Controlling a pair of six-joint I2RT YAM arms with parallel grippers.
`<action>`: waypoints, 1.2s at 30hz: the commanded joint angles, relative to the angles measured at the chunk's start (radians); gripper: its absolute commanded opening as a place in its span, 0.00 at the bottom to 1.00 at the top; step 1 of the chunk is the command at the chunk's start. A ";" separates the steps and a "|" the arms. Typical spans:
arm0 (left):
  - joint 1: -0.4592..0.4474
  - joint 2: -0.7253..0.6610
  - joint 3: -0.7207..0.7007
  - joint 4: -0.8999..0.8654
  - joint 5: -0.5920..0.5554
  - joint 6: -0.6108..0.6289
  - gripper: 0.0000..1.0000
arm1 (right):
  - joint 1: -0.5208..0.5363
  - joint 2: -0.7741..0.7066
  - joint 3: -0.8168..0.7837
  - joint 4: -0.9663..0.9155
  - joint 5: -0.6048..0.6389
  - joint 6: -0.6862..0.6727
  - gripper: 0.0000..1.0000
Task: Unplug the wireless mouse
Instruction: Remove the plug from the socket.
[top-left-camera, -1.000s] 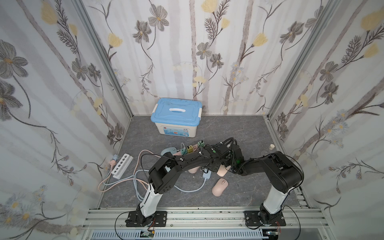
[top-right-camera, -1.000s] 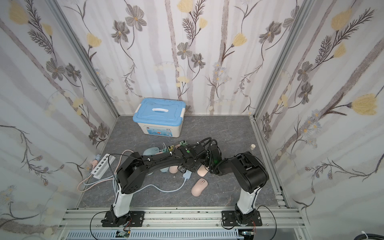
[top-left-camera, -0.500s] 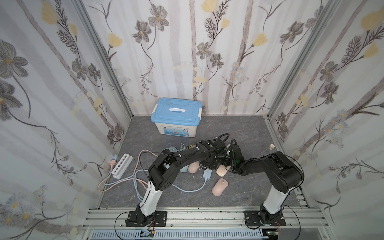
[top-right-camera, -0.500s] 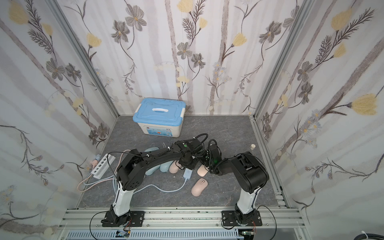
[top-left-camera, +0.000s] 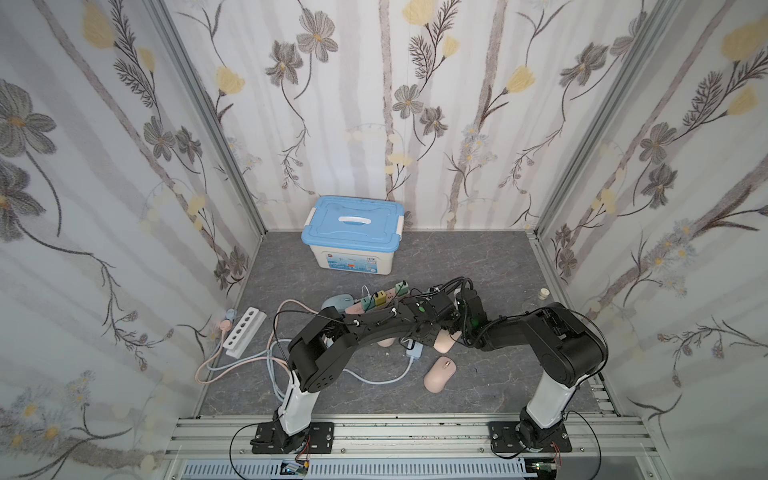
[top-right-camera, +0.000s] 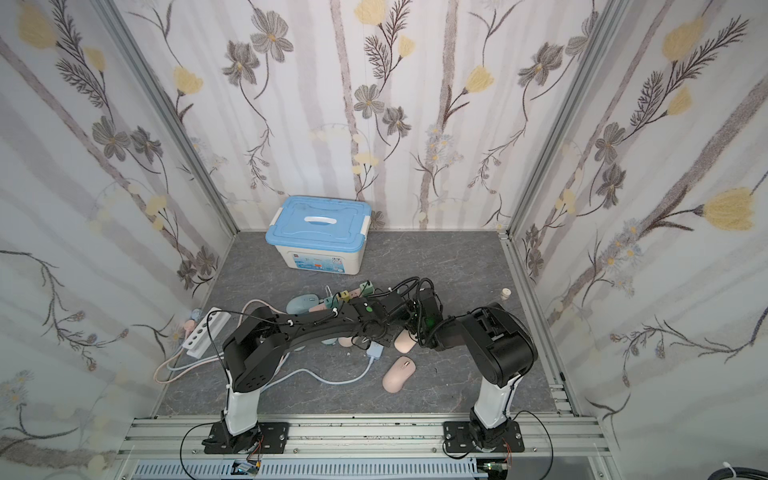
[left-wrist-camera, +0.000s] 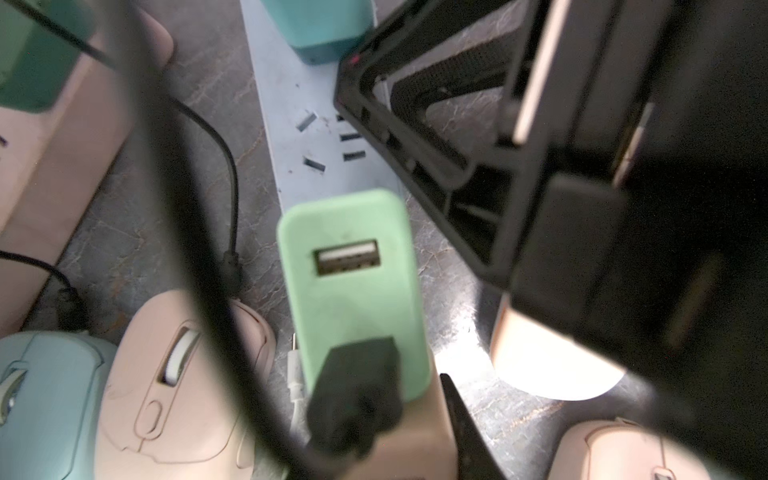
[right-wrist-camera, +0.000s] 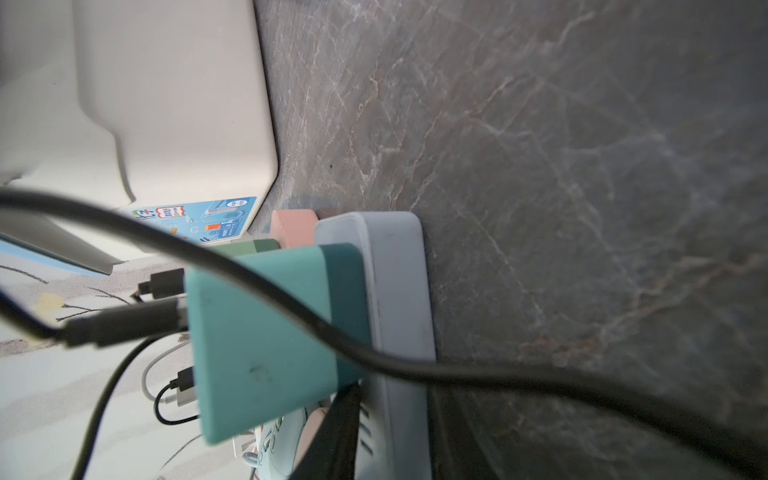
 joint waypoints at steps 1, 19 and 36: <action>-0.003 0.045 0.103 -0.058 0.223 0.052 0.00 | 0.008 0.020 -0.006 -0.157 0.035 0.005 0.27; -0.014 -0.103 -0.141 0.285 0.029 0.073 0.00 | 0.012 0.032 -0.006 -0.140 0.027 0.019 0.29; 0.020 -0.081 -0.049 0.085 0.124 0.023 0.00 | 0.000 -0.010 -0.031 -0.067 -0.010 -0.043 0.57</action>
